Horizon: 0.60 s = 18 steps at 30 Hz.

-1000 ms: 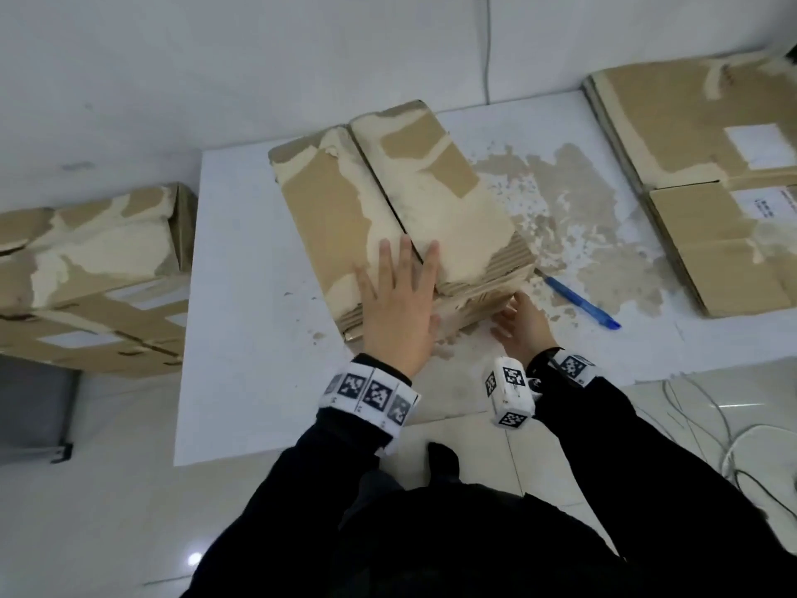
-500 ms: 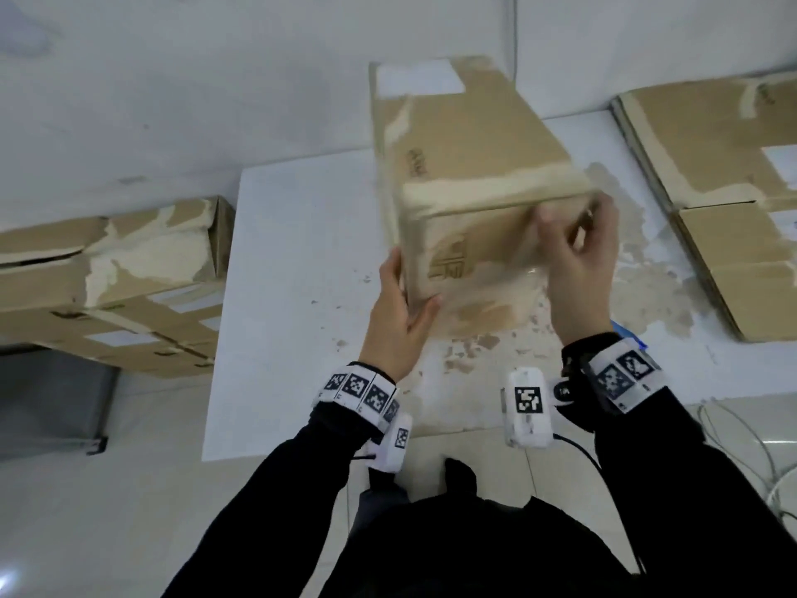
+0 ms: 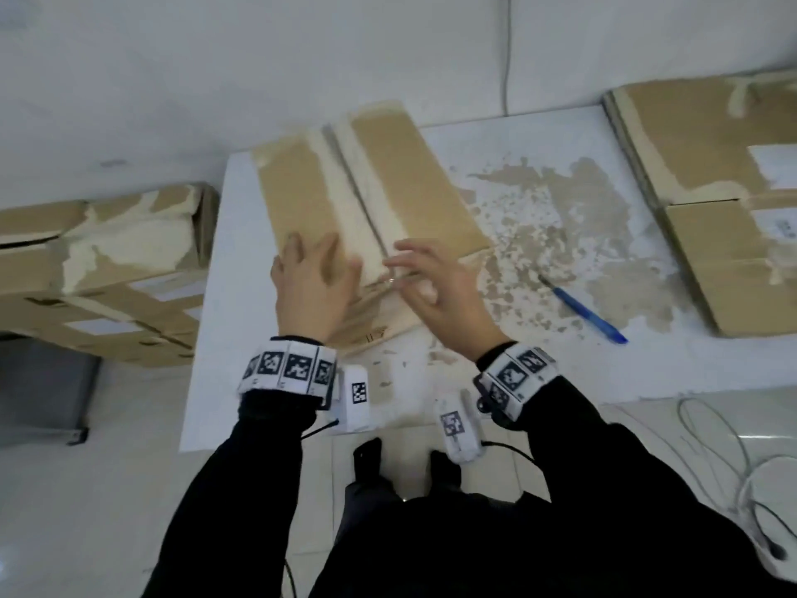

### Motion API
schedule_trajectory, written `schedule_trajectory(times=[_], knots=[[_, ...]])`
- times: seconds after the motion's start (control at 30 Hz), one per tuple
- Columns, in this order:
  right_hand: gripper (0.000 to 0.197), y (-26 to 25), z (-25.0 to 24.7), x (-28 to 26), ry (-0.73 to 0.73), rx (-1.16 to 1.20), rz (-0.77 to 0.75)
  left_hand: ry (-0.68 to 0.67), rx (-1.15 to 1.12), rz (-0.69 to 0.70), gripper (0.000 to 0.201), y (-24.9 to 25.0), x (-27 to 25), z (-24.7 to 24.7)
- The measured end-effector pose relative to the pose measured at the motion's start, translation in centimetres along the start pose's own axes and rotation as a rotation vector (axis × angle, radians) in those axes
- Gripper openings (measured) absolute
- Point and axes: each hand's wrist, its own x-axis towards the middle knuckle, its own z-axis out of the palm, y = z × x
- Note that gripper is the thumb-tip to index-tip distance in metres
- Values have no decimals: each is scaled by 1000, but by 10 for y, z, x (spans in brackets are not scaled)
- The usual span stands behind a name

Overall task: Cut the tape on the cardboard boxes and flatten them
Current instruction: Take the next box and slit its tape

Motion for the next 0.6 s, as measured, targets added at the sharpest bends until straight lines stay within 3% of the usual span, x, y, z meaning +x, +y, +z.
schedule_trajectory(times=[0.13,0.2,0.27,0.33,0.4,0.43,0.53,0.6], knots=[[22,69,-65,-40,245,-235,234,59,83,100,53,-28,-6,24],[28,109,-89,-60,314,-425,473,109,91,97,52,-30,-4,27],[39,140,-103,-79,281,-551,804,132,88,110,55,-30,-2,27],[42,155,-103,-94,104,-634,1045,134,99,121,59,-33,-3,26],[32,161,-98,-99,-21,-685,1021,108,119,124,64,-34,-3,25],[27,159,-94,-95,-13,-650,981,88,125,124,66,-34,-3,24],[17,128,-87,-63,181,-313,894,-10,100,147,74,-37,-2,15],[14,91,-87,-27,235,-227,779,-76,94,180,72,-40,0,4]])
